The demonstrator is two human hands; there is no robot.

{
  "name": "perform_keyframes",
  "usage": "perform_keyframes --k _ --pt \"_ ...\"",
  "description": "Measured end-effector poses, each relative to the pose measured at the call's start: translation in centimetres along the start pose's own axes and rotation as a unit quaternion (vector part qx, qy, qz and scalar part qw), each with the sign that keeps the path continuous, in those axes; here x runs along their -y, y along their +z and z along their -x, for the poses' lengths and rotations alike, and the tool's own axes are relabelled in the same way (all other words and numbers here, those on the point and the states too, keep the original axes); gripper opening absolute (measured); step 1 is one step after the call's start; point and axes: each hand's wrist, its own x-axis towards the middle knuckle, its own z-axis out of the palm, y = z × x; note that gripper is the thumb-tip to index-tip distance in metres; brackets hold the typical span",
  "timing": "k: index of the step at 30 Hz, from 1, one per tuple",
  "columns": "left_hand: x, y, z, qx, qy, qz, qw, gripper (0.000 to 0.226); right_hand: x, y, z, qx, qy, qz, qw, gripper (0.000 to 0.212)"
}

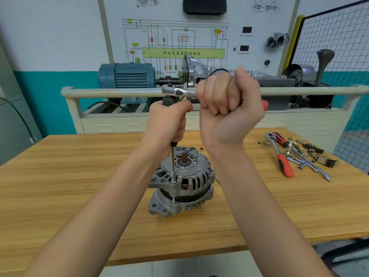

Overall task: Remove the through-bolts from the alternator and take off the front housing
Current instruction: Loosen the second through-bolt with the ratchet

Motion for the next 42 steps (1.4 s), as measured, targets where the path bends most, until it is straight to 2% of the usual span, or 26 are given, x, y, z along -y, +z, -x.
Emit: perform_keyframes --k 3,5,8,11,15,18,22,26,30,32,35,37,39,42 --pt "0.2 0.5 0.2 -0.061 0.022 -0.011 0.998 0.041 -0.7 1.2 1.4 0.036 -0.104 0.16 0.981 0.038" --pt "0.2 0.4 0.2 -0.08 0.034 -0.017 0.996 0.038 -1.0 1.7 1.5 0.041 -0.116 0.189 0.974 0.033" --pt "0.2 -0.2 0.0 -0.046 0.022 -0.004 0.999 0.045 -0.6 1.1 0.5 0.041 -0.057 0.094 0.993 0.044" --pt "0.1 -1.3 -0.1 0.052 0.015 0.007 0.998 0.044 0.1 -0.2 -0.8 0.016 0.038 -0.032 0.999 0.048" --pt "-0.5 -2.2 -0.3 0.217 -0.022 0.025 0.976 0.036 0.1 -1.8 -2.2 -0.087 0.144 -0.189 0.967 0.047" --pt "-0.5 -2.2 -0.6 0.254 -0.053 0.052 0.964 0.04 -0.2 -2.4 -2.8 -0.135 0.162 -0.234 0.949 0.047" --pt "-0.2 -1.9 -0.5 0.193 -0.045 0.047 0.979 0.049 -0.1 -1.7 -2.1 -0.113 0.127 -0.182 0.968 0.047" --pt "0.0 -1.0 -0.2 0.08 -0.006 0.024 0.996 0.052 0.1 -0.5 -0.6 -0.007 0.05 -0.038 0.998 0.05" --pt "0.1 0.2 0.1 -0.021 0.006 0.008 1.0 0.042 -0.4 0.9 1.2 0.05 -0.079 0.159 0.983 0.039" --pt "0.2 0.5 0.2 -0.049 0.017 0.001 0.999 0.033 -0.6 1.3 1.4 0.06 -0.113 0.201 0.971 0.034" --pt "0.3 0.0 0.0 -0.046 0.019 -0.01 0.999 0.039 -0.5 0.9 0.4 0.041 -0.057 0.097 0.993 0.042" --pt "0.2 -0.6 0.0 0.005 0.012 -0.016 1.0 0.043 -0.1 0.0 -0.6 0.009 0.01 -0.013 1.0 0.048" --pt "-0.1 -1.4 -0.1 0.076 0.008 -0.007 0.997 0.043 0.2 -1.1 -1.5 -0.04 0.083 -0.108 0.99 0.05" --pt "-0.5 -2.0 -0.4 0.198 -0.019 0.013 0.98 0.037 -0.2 -2.4 -2.6 -0.117 0.162 -0.228 0.953 0.047"
